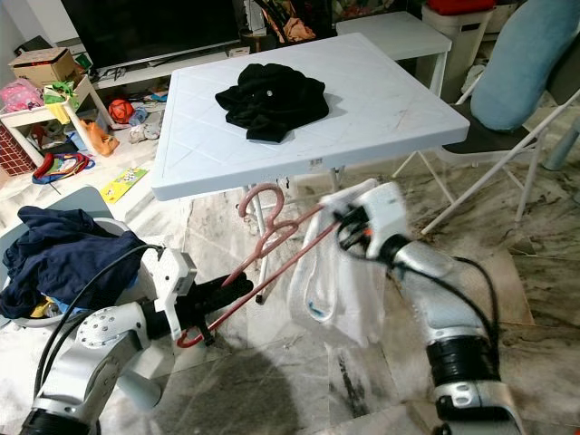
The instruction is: Hang hanger
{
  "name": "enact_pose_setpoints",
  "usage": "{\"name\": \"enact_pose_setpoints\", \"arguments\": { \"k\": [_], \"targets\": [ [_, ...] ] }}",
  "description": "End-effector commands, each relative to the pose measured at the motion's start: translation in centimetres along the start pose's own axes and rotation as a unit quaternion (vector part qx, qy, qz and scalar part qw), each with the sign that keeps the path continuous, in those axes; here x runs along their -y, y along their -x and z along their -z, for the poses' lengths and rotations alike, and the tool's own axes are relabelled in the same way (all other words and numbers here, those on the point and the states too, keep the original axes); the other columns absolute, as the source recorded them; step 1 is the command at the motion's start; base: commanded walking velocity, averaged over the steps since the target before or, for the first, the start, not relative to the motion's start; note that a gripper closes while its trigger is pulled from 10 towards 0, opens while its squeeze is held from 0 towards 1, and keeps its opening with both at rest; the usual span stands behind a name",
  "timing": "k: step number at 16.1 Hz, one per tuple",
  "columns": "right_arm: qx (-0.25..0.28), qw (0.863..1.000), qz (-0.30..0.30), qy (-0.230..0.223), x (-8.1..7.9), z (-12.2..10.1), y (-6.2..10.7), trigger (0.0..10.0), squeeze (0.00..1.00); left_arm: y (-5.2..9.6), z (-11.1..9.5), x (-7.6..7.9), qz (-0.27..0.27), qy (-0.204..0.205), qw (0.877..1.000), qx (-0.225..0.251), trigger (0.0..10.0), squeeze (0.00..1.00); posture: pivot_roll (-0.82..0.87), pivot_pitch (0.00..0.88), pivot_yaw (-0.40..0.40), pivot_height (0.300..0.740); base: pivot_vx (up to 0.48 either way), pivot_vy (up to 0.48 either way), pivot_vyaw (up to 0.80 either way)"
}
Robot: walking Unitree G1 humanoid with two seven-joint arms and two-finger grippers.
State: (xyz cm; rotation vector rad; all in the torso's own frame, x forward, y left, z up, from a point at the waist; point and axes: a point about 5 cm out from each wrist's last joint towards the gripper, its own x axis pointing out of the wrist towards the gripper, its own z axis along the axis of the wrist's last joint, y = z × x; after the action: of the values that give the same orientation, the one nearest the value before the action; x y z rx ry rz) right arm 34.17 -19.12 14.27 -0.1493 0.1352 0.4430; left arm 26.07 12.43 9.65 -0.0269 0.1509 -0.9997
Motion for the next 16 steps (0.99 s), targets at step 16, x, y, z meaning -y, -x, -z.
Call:
{"name": "enact_pose_setpoints", "arguments": {
  "k": [16],
  "targets": [
    [0.068, 0.934, 0.35, 0.004, 7.2, -4.1, 1.3, 0.0, 0.0, 5.0, 0.2, 1.8, 0.03, 0.095, 0.995, -0.027, 0.0, 0.0, -0.18, 0.0, 0.104, 0.74, 0.0, 0.0, 0.0]
  ]
}}
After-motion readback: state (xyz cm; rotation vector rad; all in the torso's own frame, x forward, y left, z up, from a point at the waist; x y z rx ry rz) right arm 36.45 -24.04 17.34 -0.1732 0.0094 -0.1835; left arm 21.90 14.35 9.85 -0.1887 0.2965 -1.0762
